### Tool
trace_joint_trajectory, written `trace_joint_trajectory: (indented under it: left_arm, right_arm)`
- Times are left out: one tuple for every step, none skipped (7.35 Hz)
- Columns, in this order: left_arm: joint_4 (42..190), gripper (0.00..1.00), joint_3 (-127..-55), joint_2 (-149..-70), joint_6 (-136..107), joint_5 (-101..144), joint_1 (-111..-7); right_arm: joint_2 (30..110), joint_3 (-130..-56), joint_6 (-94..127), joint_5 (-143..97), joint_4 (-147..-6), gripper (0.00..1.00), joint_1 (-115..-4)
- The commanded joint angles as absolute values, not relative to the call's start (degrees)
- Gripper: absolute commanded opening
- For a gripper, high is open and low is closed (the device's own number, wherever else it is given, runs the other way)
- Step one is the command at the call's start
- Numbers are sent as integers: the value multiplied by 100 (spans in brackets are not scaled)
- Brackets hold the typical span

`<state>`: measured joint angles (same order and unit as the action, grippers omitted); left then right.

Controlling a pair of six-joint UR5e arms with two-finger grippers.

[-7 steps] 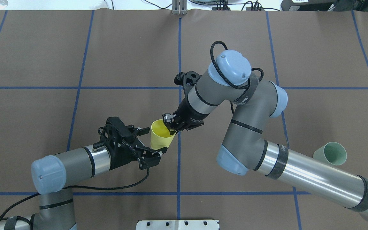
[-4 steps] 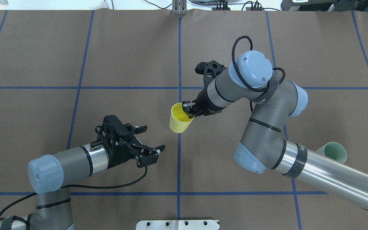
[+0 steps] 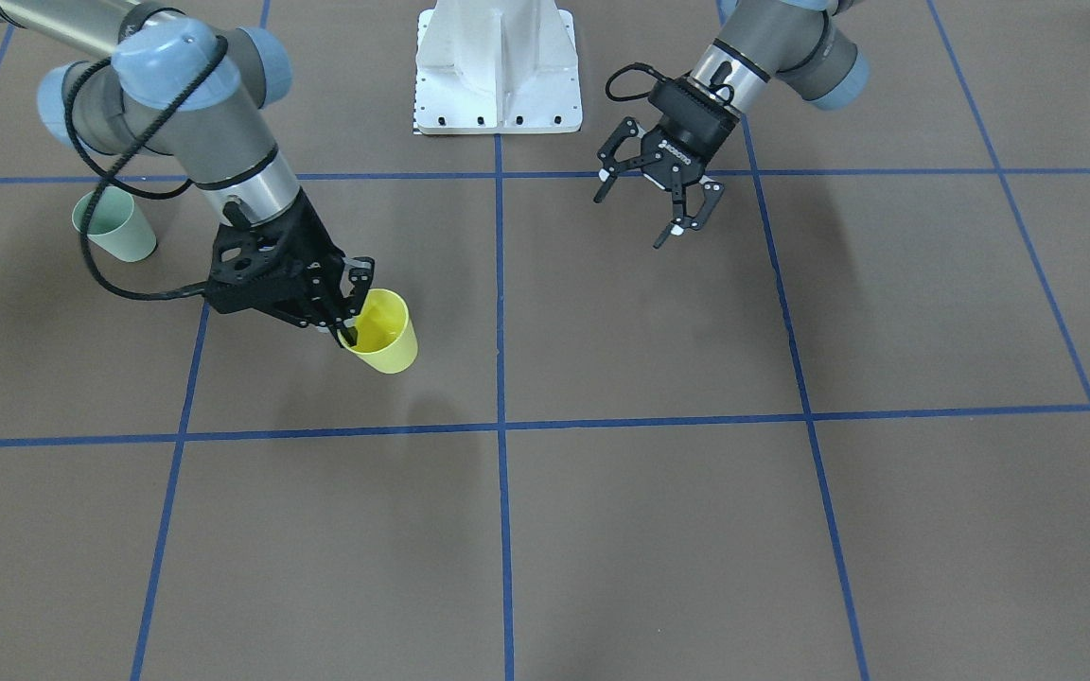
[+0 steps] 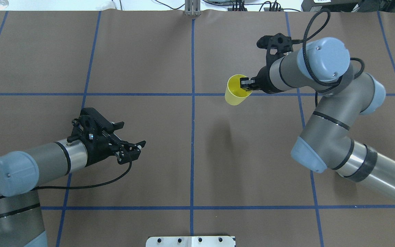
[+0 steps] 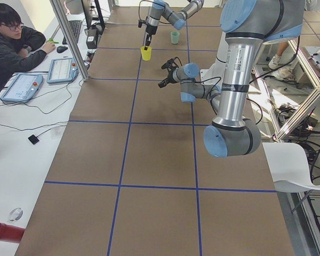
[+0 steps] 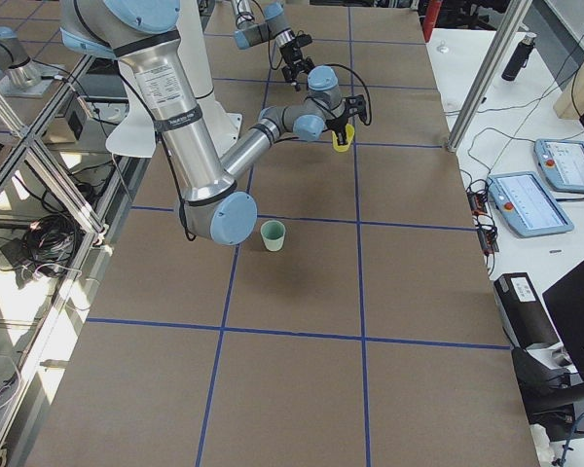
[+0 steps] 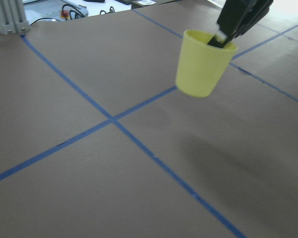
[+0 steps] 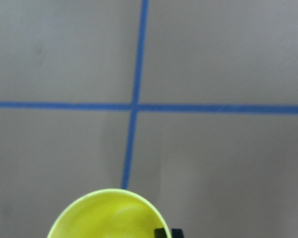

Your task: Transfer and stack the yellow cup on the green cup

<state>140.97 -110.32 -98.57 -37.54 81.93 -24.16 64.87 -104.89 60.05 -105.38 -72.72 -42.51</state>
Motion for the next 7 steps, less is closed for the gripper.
trace_joint_trajectory:
  left_arm:
    - [12656,100,-11127,-9721,-3675,9796,-4051]
    - [12099,100,-11049,-9703,-3578,10783,-4887]
    - [11485,100,-11013,-9686,-3003,11019,-5287]
    - [10835,100,-11021,-9668,-2649,11030,-5543]
    - [10558,100,-11013,-9494,-2054,11030,-5885]
    - [10573,100,-11013,-9118,-1474,11056,-6419]
    - [10547,100,-10926,-9079,-859,11187,-6825]
  right_arm:
    - [6889,-11448,5146,-10485,-8407,0,-4640]
    - [7334,-11835,5089,-10485,-8411,0,-4693]
    - [7887,-12256,4828,-10477,-8411,0,-4711]
    - [8397,-12591,4730,-10477,-8385,0,-4737]
    - [8881,-12786,4520,-10494,-8333,0,-4763]
    - [9564,-13040,4326,-10546,-8097,0,-4781]
    - [10180,-13034,4324,-10756,-7547,0,-4781]
